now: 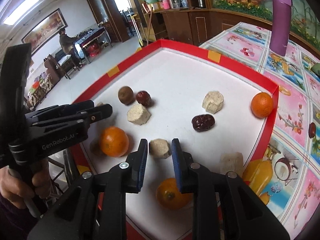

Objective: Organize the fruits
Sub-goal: 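Carry the beige cake and beige cube into the red tray and open both tools, then withdraw both tools from the tray toward the tablecloth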

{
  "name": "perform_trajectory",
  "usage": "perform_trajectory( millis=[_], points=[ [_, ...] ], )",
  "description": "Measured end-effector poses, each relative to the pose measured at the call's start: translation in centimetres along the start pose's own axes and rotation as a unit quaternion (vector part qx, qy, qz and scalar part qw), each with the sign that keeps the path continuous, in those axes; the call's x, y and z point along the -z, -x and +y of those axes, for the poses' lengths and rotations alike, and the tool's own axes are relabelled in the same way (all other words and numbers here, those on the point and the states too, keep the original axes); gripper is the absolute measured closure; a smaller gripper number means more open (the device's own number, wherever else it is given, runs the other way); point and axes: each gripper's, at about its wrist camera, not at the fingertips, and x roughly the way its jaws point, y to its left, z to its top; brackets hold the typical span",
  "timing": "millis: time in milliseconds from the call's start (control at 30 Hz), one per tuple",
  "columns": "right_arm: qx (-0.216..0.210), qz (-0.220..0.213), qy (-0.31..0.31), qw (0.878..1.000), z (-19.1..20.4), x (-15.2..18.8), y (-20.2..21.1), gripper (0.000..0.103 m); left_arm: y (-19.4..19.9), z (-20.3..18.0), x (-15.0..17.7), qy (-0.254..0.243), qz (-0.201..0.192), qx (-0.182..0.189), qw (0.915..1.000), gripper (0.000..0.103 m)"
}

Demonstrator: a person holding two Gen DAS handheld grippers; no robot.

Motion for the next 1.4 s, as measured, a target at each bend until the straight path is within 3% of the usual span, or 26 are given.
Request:
perform_trajectory(
  millis=[133,267,400,667,800,900,1133,1400],
  points=[
    [-0.008,-0.04,-0.019,0.999,-1.4,-0.6,2.3,0.061,0.5,-0.3,-0.5,0.0,-0.005,-0.01,0.9999,0.045],
    [-0.01,-0.079,-0.058,0.995,-4.4,-1.2,5.2,0.061,1.3,-1.0,-0.9,-0.006,-0.015,-0.02,0.9997,0.04],
    [0.017,-0.117,-0.11,0.987,-9.4,-0.8,8.7,0.061,2.4,-2.8,-1.5,-0.026,-0.03,-0.021,0.999,0.038],
    [0.114,-0.18,-0.24,0.947,-22.6,4.6,18.0,0.062,4.9,-9.5,-2.6,-0.097,-0.067,0.017,0.9928,0.029],
    [0.138,-0.159,-0.275,0.938,-26.9,7.1,19.5,0.062,5.0,-13.6,-2.1,-0.136,-0.064,0.046,0.9875,0.026],
    [0.137,-0.134,-0.283,0.94,-28.2,8.0,19.0,0.062,4.5,-16.3,-1.4,-0.168,-0.052,0.061,0.9826,0.026],
    [0.159,-0.079,-0.209,0.962,-25.4,7.4,15.2,0.062,3.8,-19.7,0.2,-0.204,-0.031,0.08,0.9753,0.026],
    [0.201,-0.045,-0.188,0.96,-25.0,7.0,12.1,0.062,3.1,-21.5,0.4,-0.222,-0.02,0.091,0.9706,0.026]
  ],
)
